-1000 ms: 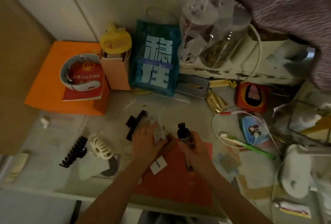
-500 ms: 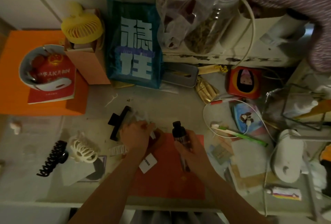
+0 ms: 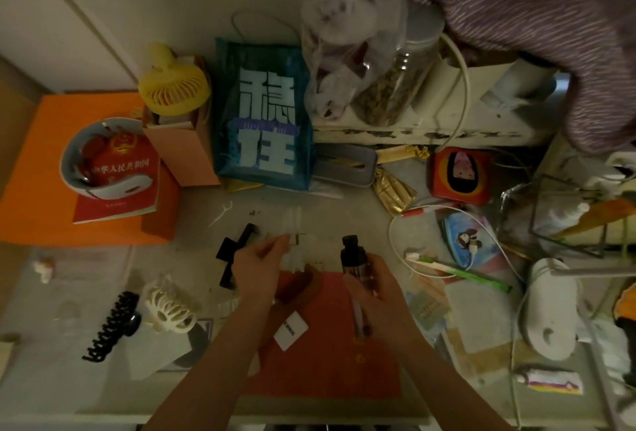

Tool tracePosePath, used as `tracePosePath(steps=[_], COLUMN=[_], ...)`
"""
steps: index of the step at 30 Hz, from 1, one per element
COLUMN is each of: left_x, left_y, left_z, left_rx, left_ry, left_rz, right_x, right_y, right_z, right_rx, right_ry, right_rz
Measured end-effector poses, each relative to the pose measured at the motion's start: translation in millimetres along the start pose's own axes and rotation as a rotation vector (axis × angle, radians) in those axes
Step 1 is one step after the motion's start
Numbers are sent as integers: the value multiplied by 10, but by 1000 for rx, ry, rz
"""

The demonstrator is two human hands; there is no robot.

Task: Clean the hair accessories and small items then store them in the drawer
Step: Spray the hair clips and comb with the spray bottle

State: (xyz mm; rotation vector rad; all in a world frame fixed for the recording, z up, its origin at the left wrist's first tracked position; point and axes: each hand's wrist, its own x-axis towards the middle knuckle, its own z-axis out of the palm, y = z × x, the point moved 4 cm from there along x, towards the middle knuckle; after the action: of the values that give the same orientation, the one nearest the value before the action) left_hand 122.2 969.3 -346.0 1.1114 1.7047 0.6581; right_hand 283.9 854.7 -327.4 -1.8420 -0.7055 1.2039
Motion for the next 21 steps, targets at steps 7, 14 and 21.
tracePosePath(steps=[7,14,21], left_x=[-255,-540,-746], left_y=[748,1442,2085], left_z=[-242,-510,-756], left_rx=[-160,-291,-397], left_ry=[-99,-140,-185], left_rz=[162,353,427], right_x=[-125,-371,-748], right_y=[-498,-1171,-1716], right_z=[-94,-227,-456], right_rx=[25,41,207], right_ry=[26,67,83], right_rz=[-159,-395,-550])
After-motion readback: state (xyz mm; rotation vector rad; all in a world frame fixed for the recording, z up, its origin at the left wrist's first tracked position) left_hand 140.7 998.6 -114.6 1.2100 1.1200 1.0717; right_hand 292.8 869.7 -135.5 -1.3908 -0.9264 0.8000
